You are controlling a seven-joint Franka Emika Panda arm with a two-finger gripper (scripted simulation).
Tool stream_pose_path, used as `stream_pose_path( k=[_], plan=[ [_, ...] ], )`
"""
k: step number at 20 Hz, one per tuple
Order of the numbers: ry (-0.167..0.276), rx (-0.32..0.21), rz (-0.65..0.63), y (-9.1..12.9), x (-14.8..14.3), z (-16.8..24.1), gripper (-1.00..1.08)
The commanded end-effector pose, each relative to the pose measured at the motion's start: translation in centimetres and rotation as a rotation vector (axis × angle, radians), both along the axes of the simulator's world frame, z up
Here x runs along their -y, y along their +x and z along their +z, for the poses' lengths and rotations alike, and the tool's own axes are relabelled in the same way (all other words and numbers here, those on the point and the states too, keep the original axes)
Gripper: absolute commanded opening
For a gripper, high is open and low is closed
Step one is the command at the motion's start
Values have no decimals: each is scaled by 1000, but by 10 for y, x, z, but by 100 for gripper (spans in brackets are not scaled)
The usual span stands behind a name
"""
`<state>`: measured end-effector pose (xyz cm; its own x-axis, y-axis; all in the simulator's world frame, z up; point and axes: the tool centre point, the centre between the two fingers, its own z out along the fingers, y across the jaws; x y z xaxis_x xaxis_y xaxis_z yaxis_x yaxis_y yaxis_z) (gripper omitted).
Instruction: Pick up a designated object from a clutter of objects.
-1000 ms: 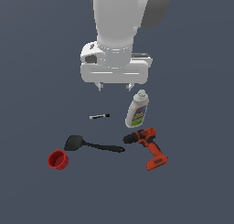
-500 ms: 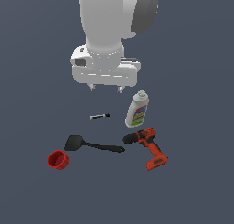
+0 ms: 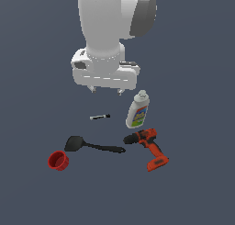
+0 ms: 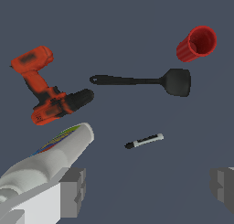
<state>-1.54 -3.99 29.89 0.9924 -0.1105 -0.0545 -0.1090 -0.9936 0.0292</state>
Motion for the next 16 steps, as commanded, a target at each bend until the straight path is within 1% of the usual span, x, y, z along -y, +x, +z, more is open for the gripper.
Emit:
stream_pose_path(
  k=[1,8,16],
  plan=[
    [4,1,-30,0,1,-7,100],
    [20,9,-176,-1,4,-41,100],
    [36,18,-434,-9,13,-96,100]
  ],
)
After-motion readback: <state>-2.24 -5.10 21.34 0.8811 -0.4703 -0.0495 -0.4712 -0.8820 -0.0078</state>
